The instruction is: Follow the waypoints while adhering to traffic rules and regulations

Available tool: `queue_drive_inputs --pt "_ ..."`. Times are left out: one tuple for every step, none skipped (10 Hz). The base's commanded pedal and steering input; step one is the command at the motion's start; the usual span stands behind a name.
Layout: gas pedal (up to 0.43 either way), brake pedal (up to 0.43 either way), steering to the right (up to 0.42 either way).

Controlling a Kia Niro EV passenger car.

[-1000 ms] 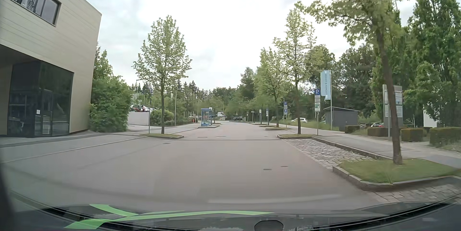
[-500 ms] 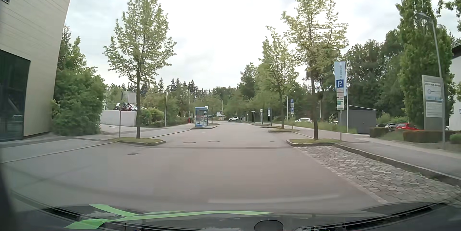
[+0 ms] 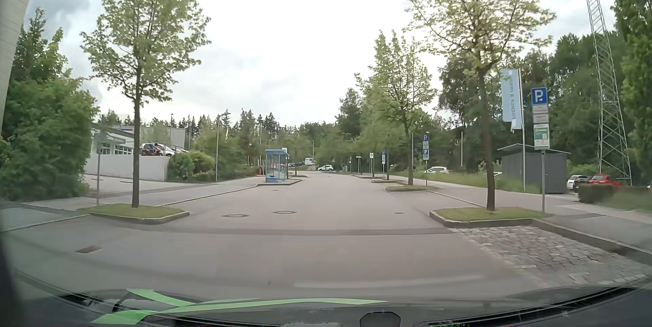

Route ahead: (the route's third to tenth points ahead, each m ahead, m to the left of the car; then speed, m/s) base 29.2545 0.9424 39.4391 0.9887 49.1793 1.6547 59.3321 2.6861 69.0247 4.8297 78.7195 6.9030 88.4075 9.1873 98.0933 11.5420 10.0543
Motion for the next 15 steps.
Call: queue_drive_inputs --pt "0.130 0.000 0.000" --pt "0.130 0.000 -0.001" --pt "0.130 0.000 0.000" --pt "0.130 0.000 0.000" --pt "0.130 0.000 0.000" --pt "0.130 0.000 0.000" --pt "0.130 0.000 0.000" --pt "0.130 0.000 0.000" --pt "0.130 0.000 0.000" --pt "0.130 0.000 0.000" --pt "0.130 0.000 0.000" --pt "0.130 0.000 0.000" --pt "0.130 0.000 -0.001" --pt "0.130 0.000 0.000" --pt "0.130 0.000 0.000"
